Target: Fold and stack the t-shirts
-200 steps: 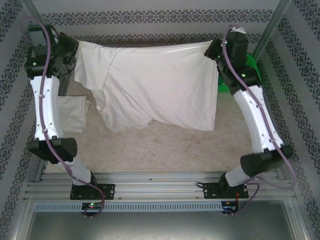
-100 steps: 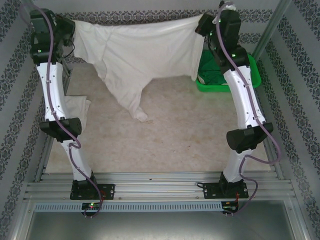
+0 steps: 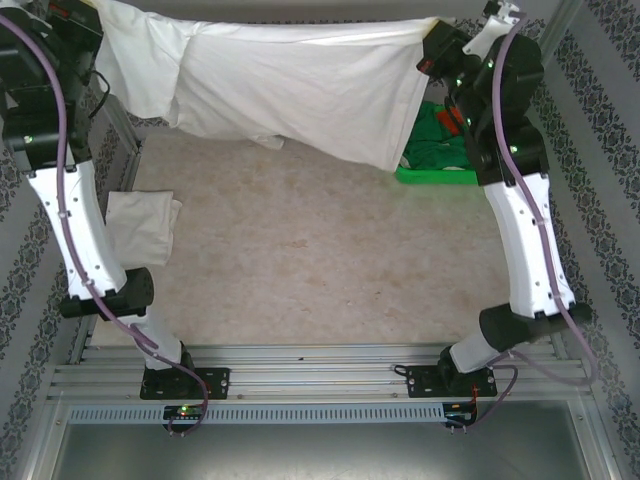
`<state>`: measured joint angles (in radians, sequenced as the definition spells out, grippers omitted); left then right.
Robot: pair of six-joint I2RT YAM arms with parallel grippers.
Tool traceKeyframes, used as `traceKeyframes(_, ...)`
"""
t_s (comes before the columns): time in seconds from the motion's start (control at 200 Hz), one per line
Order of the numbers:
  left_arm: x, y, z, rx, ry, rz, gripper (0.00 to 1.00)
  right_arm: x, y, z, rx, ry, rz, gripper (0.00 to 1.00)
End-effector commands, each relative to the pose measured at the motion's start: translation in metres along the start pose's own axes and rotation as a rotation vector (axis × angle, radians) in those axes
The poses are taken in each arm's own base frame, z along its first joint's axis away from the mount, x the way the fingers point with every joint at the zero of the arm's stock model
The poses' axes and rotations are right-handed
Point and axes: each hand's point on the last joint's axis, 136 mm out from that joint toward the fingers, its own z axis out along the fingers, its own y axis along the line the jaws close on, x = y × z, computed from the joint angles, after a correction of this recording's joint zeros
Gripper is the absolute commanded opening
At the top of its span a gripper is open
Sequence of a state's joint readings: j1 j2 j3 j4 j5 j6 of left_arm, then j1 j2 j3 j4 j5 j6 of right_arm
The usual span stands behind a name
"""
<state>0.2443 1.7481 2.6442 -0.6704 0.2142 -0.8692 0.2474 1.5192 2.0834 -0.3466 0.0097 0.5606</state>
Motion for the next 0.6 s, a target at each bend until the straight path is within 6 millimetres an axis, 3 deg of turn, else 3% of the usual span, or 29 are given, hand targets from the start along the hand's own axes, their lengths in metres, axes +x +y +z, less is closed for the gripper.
traceKeyframes(0.0, -0.021, -0.008, -0.021, -0.003, -0.086, 0.100, 0.00, -0.025, 0.006, -0.033, -0.001, -0.085, 0.023, 0.00)
traceKeyframes(0.185, -0.019, -0.011, -0.048, -0.025, -0.075, 0.152, 0.00, -0.024, -0.002, -0.066, 0.051, -0.071, 0.007, 0.00)
traceKeyframes(0.305, -0.024, -0.014, -0.061, -0.027, -0.101, 0.174, 0.00, -0.023, -0.007, -0.074, 0.067, -0.089, 0.012, 0.00)
traceKeyframes(0.45, -0.014, -0.005, -0.046, -0.030, -0.064, 0.163, 0.00, -0.013, -0.009, -0.062, 0.059, -0.061, 0.016, 0.00)
traceKeyframes(0.595, 0.009, 0.022, -0.012, -0.058, 0.001, 0.126, 0.00, 0.006, -0.018, -0.034, 0.071, -0.015, -0.004, 0.00)
